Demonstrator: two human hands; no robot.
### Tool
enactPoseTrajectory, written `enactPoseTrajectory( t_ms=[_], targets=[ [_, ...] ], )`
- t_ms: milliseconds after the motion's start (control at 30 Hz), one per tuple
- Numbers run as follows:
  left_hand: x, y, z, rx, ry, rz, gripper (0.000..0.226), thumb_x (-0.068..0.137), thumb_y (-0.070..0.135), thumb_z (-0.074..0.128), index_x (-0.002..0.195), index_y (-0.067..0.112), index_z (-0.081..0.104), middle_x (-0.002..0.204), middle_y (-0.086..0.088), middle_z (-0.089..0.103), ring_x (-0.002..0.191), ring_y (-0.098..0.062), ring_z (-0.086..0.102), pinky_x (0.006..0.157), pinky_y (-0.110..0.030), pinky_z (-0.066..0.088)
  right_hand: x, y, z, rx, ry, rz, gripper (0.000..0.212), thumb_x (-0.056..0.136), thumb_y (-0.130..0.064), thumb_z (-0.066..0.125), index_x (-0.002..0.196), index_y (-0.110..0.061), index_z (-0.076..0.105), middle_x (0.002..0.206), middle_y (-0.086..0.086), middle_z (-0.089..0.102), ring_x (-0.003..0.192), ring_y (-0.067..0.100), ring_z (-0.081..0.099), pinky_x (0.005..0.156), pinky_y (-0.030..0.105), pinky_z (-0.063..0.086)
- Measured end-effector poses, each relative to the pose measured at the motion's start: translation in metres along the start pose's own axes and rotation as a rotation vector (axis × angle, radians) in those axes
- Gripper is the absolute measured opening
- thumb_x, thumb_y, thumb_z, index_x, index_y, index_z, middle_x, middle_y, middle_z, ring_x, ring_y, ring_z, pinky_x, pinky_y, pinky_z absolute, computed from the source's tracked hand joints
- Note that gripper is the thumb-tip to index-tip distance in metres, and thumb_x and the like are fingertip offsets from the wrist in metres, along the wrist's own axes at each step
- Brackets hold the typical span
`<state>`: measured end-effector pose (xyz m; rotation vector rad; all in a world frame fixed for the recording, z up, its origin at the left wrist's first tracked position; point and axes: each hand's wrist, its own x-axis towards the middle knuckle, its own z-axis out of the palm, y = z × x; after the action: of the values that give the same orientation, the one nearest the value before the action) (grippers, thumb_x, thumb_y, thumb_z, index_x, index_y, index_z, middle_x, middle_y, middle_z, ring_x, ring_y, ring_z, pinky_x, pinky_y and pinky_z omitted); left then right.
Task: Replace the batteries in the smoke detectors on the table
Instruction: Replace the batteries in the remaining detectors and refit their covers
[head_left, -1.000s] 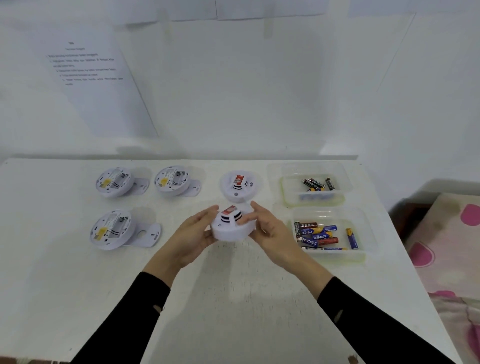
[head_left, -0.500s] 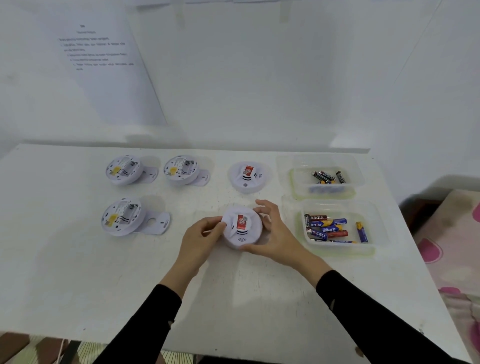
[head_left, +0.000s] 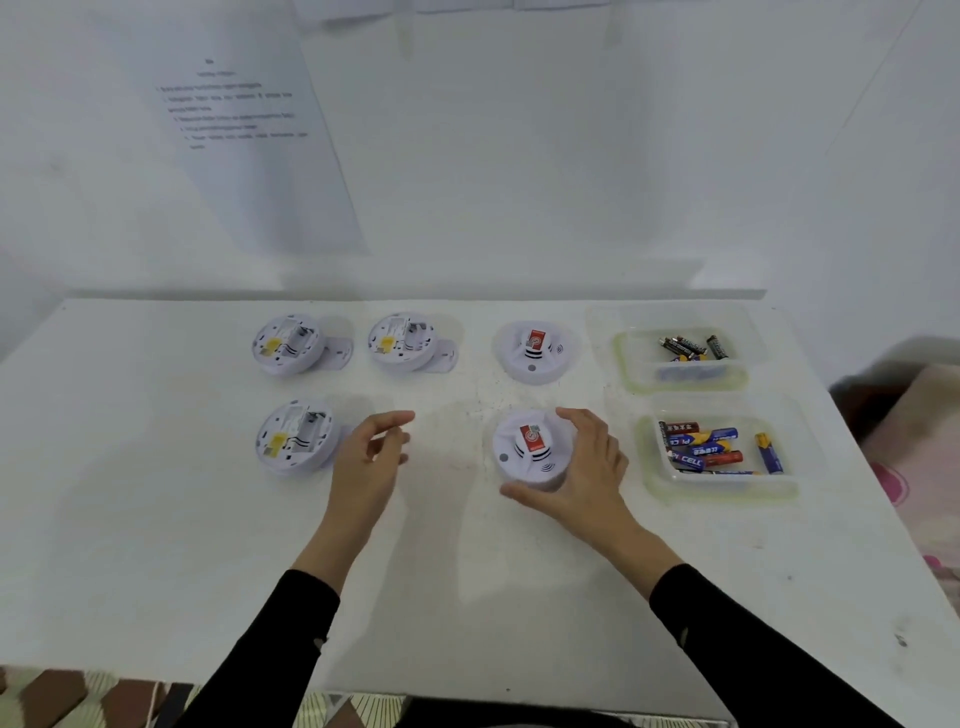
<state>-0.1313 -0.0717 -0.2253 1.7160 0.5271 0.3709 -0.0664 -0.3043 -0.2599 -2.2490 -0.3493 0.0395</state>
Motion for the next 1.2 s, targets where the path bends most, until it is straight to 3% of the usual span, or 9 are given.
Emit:
enactPoseTrajectory(
  t_ms=[167, 333, 433, 533, 600, 933, 1000, 1100, 1200],
  targets=[
    [0.017, -0.010, -0.037, 0.201, 0.062, 0.217, 0.039, 0.095, 0.000, 0.051, 0.095, 0.036, 0.064, 0.104, 0.013, 0.064, 0.086, 0.001, 0.058, 0.071, -0.010, 0.043, 0.003, -0.001, 0.002, 0.107, -0.027, 0.035, 0.097, 0.056, -0.047, 0.085, 0.132, -0.040, 0.026, 0.127, -0.017, 0.041, 0.116, 0.002, 0.040, 0.100, 0.026, 0.017],
    [0.028, -0.021, -0.073, 0.294, 0.202, 0.383, 0.028, 0.090, 0.001, 0.063, 0.104, 0.024, 0.065, 0.105, 0.008, 0.060, 0.101, -0.018, 0.051, 0.085, -0.045, 0.047, 0.007, -0.001, -0.017, -0.061, -0.187, -0.113, 0.090, 0.058, -0.048, 0.058, 0.140, -0.036, 0.023, 0.144, -0.020, 0.032, 0.141, -0.003, 0.020, 0.120, 0.034, -0.002],
    [0.038, -0.034, -0.097, 0.282, 0.240, 0.230, 0.046, 0.083, 0.021, 0.077, 0.123, 0.025, 0.056, 0.116, 0.014, 0.049, 0.114, -0.014, 0.044, 0.097, -0.044, 0.044, 0.003, -0.021, -0.005, -0.079, -0.138, -0.216, 0.081, 0.065, -0.044, 0.053, 0.140, -0.038, 0.024, 0.157, -0.009, 0.022, 0.148, 0.003, 0.001, 0.119, 0.034, -0.011],
    [0.047, -0.040, -0.118, 0.202, 0.045, -0.022, 0.097, 0.063, 0.042, 0.087, 0.144, 0.027, 0.037, 0.135, 0.011, 0.038, 0.129, -0.013, 0.042, 0.103, -0.034, 0.041, 0.004, -0.052, 0.035, -0.048, -0.103, -0.379, 0.062, 0.079, -0.034, 0.059, 0.138, -0.026, 0.040, 0.156, -0.006, 0.029, 0.148, 0.009, 0.013, 0.121, 0.032, -0.001],
    [0.048, -0.040, -0.124, 0.222, -0.097, -0.075, 0.111, 0.064, 0.034, 0.092, 0.152, 0.023, 0.024, 0.148, 0.005, 0.029, 0.132, -0.011, 0.039, 0.104, -0.028, 0.038, 0.011, -0.069, 0.070, -0.075, -0.178, -0.456, 0.056, 0.085, -0.030, 0.060, 0.139, -0.022, 0.044, 0.154, -0.004, 0.034, 0.146, 0.012, 0.022, 0.121, 0.031, 0.006],
    [0.054, -0.060, -0.142, 0.254, -0.243, -0.060, 0.112, 0.075, 0.017, 0.085, 0.156, 0.019, 0.007, 0.158, 0.000, 0.023, 0.139, -0.007, 0.034, 0.105, -0.019, 0.032, 0.049, -0.108, 0.142, -0.112, -0.369, -0.354, 0.060, 0.088, -0.033, 0.066, 0.141, -0.016, 0.043, 0.142, 0.003, 0.049, 0.131, 0.021, 0.044, 0.111, 0.030, 0.028],
    [0.055, -0.059, -0.140, 0.255, -0.213, -0.067, 0.117, 0.068, 0.020, 0.089, 0.155, 0.017, 0.010, 0.152, 0.002, 0.028, 0.137, -0.007, 0.037, 0.105, -0.021, 0.033, 0.049, -0.105, 0.135, -0.150, -0.358, -0.366, 0.060, 0.085, -0.034, 0.066, 0.139, -0.019, 0.046, 0.135, 0.000, 0.055, 0.124, 0.021, 0.049, 0.105, 0.029, 0.031],
    [0.056, -0.050, -0.129, 0.349, -0.186, 0.002, 0.111, 0.057, 0.033, 0.095, 0.146, 0.018, 0.032, 0.135, 0.005, 0.034, 0.114, 0.018, 0.036, 0.104, -0.021, 0.036, 0.037, -0.094, 0.118, -0.277, -0.294, -0.479, 0.061, 0.076, -0.048, 0.057, 0.132, -0.024, 0.051, 0.120, -0.003, 0.060, 0.109, 0.021, 0.053, 0.093, 0.029, 0.034],
    [0.054, -0.036, -0.109, 0.176, -0.171, -0.008, 0.102, 0.051, 0.042, 0.094, 0.136, 0.027, 0.040, 0.134, 0.003, 0.041, 0.120, 0.001, 0.044, 0.101, -0.029, 0.043, 0.012, -0.081, 0.094, -0.326, -0.211, -0.601, 0.053, 0.070, -0.039, 0.063, 0.119, -0.021, 0.061, 0.108, -0.002, 0.064, 0.097, 0.022, 0.059, 0.085, 0.032, 0.043]
  ],
)
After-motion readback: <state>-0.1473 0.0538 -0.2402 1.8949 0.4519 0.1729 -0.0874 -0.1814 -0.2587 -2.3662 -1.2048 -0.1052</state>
